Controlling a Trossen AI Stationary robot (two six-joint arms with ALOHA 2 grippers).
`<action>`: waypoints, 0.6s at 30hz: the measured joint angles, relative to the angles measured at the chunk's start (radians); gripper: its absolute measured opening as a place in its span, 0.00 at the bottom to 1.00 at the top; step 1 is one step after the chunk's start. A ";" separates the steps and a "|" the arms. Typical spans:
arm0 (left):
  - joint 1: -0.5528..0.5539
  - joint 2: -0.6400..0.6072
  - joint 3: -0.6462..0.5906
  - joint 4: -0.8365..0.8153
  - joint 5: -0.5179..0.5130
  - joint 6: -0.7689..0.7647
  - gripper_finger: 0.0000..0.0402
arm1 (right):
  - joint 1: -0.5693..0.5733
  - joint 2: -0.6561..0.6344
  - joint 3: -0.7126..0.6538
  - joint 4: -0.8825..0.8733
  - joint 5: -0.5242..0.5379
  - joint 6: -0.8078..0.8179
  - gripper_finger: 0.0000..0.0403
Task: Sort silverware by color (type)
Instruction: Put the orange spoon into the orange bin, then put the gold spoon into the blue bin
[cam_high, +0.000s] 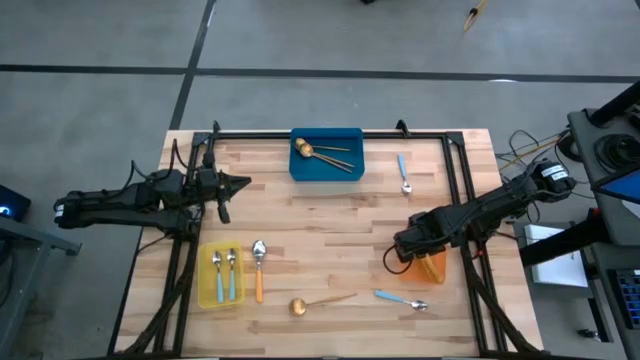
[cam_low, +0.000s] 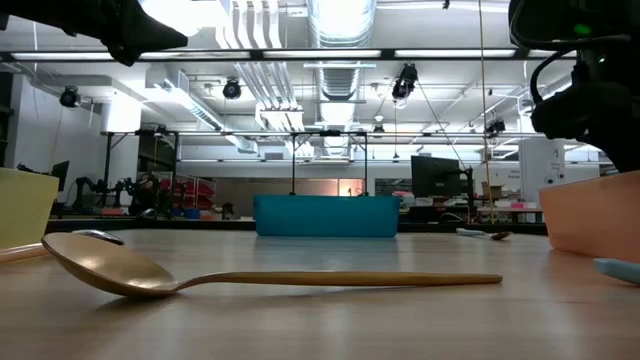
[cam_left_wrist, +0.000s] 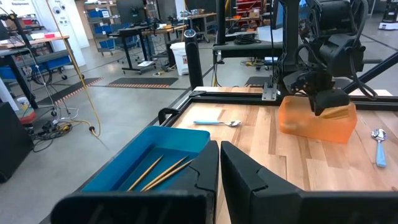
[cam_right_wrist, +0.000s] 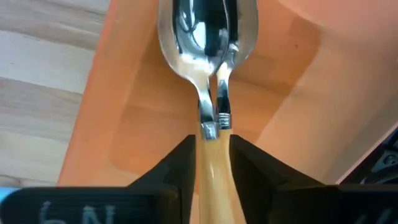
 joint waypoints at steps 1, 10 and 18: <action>0.000 0.000 0.000 0.000 0.000 0.000 0.00 | 0.000 0.000 0.005 -0.001 0.000 -0.003 0.24; 0.000 0.002 0.000 -0.001 0.000 -0.059 0.00 | -0.005 0.000 0.148 0.003 0.046 -0.112 0.30; 0.000 0.002 -0.038 -0.066 0.096 -0.268 0.00 | -0.005 0.000 0.342 0.013 0.332 -0.455 0.27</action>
